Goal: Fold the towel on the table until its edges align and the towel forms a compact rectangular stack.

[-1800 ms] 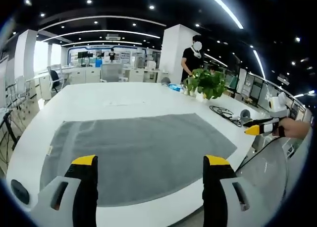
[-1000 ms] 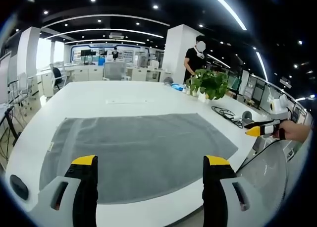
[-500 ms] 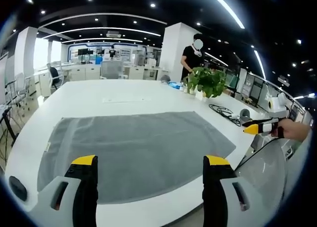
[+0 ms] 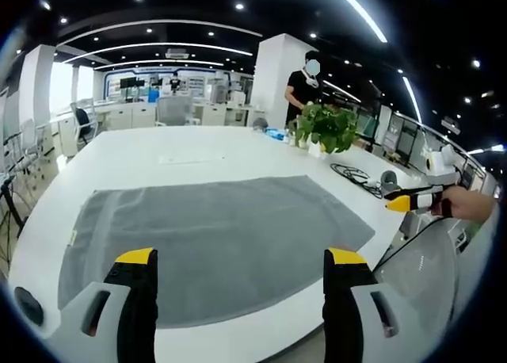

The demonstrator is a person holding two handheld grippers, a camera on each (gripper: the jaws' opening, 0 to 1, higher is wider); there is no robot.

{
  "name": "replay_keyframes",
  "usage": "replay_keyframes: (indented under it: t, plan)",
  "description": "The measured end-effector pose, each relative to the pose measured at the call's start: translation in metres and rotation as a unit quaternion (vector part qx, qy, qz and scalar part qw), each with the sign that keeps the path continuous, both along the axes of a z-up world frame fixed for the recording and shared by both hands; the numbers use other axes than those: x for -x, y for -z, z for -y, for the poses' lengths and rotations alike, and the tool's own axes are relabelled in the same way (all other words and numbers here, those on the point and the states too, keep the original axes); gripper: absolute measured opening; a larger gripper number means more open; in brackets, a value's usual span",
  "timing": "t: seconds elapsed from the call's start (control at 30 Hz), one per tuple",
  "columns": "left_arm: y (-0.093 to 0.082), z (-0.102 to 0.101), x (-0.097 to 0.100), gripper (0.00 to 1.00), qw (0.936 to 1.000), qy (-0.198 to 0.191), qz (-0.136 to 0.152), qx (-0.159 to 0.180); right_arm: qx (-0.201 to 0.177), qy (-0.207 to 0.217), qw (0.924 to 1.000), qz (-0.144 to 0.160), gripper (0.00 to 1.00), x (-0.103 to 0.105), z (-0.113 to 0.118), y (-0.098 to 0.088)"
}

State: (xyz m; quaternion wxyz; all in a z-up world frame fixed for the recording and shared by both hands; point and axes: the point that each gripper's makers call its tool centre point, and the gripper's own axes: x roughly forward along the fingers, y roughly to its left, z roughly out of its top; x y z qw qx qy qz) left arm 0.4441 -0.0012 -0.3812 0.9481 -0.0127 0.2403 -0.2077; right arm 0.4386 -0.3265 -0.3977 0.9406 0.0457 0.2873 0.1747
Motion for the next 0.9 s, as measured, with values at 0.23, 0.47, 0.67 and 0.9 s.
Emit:
replay_keyframes:
  t: [0.23, 0.47, 0.67, 0.9]
  plan:
    - [-0.001, 0.004, -0.003, 0.89, 0.9999, 0.010, 0.004, -0.002, -0.007, 0.001, 1.0000, -0.002, 0.71, -0.002, 0.000, 0.000]
    - [-0.003, 0.006, -0.008, 0.89, 0.9999, 0.014, 0.007, -0.003, -0.025, 0.010, 0.9996, 0.003, 0.70, -0.007, -0.001, -0.005]
    - [-0.005, 0.011, -0.010, 0.88, 0.9997, 0.023, 0.010, -0.005, -0.015, 0.014, 0.9998, 0.003, 0.69, -0.009, 0.006, -0.003]
    - [-0.006, 0.025, -0.013, 0.87, 0.9988, 0.046, 0.011, -0.014, -0.013, 0.013, 0.9998, 0.003, 0.69, -0.011, 0.009, -0.002]
